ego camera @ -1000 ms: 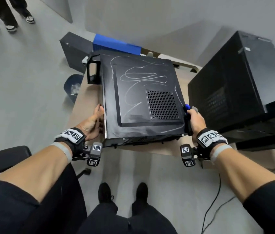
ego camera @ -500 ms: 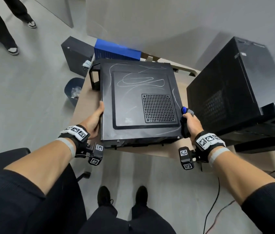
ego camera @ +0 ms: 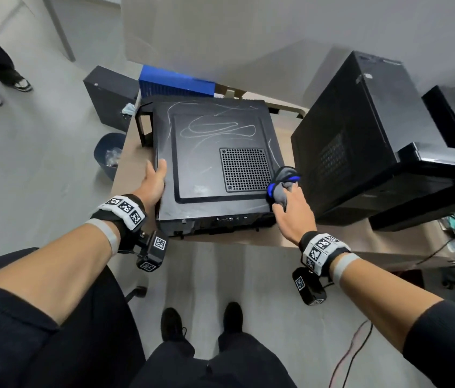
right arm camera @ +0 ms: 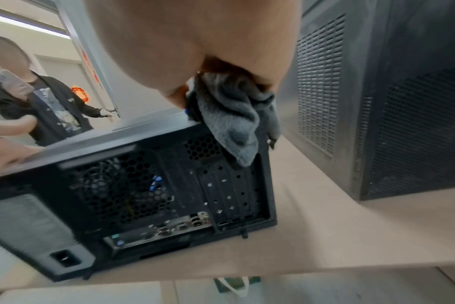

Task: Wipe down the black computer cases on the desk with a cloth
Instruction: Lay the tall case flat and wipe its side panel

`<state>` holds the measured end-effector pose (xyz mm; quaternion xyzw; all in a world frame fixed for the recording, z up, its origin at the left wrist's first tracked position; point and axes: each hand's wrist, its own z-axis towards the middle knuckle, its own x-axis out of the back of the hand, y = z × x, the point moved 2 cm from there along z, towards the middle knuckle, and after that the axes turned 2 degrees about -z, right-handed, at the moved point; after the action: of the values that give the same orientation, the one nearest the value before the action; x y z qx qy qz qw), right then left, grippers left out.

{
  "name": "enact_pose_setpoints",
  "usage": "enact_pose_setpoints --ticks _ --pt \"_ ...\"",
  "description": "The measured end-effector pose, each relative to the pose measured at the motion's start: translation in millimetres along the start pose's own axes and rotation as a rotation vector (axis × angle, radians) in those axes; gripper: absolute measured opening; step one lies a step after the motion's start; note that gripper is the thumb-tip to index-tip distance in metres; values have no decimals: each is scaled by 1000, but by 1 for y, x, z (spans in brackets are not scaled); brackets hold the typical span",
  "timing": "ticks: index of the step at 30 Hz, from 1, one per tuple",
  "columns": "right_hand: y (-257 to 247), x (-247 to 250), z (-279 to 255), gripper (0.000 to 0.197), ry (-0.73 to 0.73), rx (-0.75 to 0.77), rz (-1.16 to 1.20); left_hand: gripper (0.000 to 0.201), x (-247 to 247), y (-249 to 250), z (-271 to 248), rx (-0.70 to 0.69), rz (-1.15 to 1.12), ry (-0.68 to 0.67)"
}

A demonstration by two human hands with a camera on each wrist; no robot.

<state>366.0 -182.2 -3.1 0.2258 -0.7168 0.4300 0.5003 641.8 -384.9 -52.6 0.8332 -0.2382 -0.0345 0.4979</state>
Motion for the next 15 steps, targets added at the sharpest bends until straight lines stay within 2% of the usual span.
enact_pose_setpoints --ticks 4,6,9,13,15 --pt "-12 -6 -17 49 -74 -4 -101 77 2 -1 2 16 174 70" --pt "-28 -9 -35 46 -61 70 -153 74 0 0 1 21 159 56" --pt "-70 -27 -59 53 -113 309 -174 70 -1 3 -4 23 97 32" --pt "-141 -64 -54 43 -178 607 -59 67 1 12 -12 15 29 28" --pt "-160 -75 -49 46 -255 723 -30 68 2 16 -15 16 15 73"
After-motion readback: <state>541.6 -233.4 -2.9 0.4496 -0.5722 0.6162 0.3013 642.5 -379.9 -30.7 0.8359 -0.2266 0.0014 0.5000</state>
